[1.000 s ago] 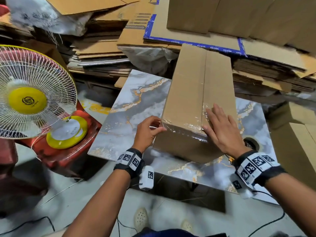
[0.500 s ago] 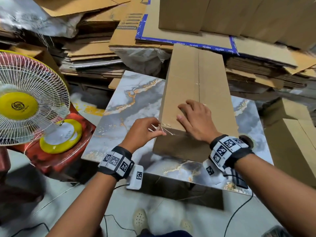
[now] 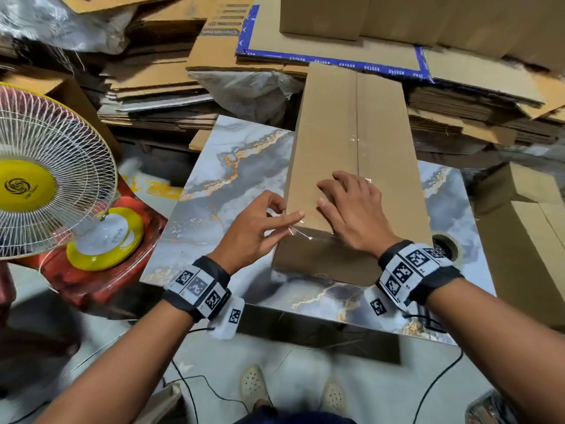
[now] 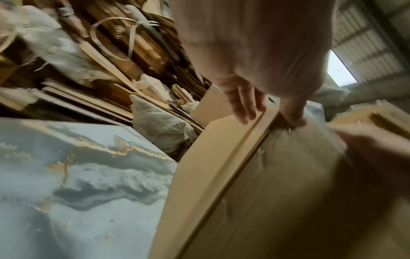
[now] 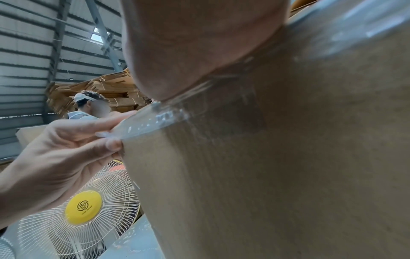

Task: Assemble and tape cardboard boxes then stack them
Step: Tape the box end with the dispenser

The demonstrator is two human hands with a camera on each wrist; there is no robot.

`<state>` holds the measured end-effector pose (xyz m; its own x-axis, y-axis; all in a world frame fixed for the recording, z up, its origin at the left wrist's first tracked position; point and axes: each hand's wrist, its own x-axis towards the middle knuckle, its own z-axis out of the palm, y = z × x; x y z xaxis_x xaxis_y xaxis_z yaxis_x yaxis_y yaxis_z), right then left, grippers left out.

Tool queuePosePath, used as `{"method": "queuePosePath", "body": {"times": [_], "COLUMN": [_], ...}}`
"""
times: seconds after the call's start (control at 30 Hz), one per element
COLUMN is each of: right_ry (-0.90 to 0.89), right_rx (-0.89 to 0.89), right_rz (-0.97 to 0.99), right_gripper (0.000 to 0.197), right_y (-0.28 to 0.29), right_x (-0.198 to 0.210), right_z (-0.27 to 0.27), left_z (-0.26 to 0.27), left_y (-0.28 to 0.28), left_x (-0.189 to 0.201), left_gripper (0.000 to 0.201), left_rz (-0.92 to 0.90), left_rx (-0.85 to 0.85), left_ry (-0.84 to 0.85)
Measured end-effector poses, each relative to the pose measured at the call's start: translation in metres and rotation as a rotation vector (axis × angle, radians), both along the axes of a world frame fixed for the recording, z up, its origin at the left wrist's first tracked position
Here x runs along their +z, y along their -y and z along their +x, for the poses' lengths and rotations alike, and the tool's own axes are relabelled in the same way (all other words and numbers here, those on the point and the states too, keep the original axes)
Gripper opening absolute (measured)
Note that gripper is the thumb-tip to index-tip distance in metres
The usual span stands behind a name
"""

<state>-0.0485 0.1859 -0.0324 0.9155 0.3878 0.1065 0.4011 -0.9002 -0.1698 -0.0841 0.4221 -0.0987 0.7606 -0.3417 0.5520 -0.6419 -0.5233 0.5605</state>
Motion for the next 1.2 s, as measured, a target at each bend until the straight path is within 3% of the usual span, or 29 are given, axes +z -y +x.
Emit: {"method": "queuePosePath", "body": {"times": [0.17,0.27,0.4,0.57,0.83,0.93,1.07,1.13,1.2], "right_ry": [0.008,0.005,0.010,0.011,0.005,0.006,0.000,0.003,0.004], "right_rx": [-0.008,-0.008,-0.006,-0.008,-0.012,-0.012,-0.023,-0.024,-0.020], "right_rz": [-0.003,0.002,0.009,0.012,0.011,0.026,0.059,0.081,0.097], "right_gripper": [0.055,0.056,0.056,0.055,0.054,0.054,0.055,0.054,0.054], "right_y": [0.000,0.001,0.001,0.001,0.002,0.001,0.001,0.001,0.002], "right_x": [0.000,0.000,0.000,0.000,0.001,0.001,0.003,0.002,0.001], "right_z": [0.000,0.001,0.001,0.000,-0.001,-0.001,0.000,-0.001,-0.001], "left_z": [0.001,0.011,0.018,0.019,0.013,-0.005,-0.004,0.004,0.012], "left_y": [0.002,-0.002,-0.006,-0.012,-0.022,-0.020,0.010,0.027,0.033], "left_x": [0.004,-0.001,-0.005,-0.025,-0.041,-0.026,0.013,0.016,0.007], "left_gripper": [0.029,0.047,0.045,0.065,0.054,0.054,0.062,0.058,0.050], "left_rz": [0.230,0.322,0.362,0.353,0.492,0.316,-0.136,-0.131,-0.052], "left_rx": [0.015,-0.018,-0.049,-0.102,-0.097,-0.049,0.091,0.028,-0.054], "left_ry": [0.317,0.507,0.591,0.483,0.388,0.343,0.044,-0.076,-0.058]}}
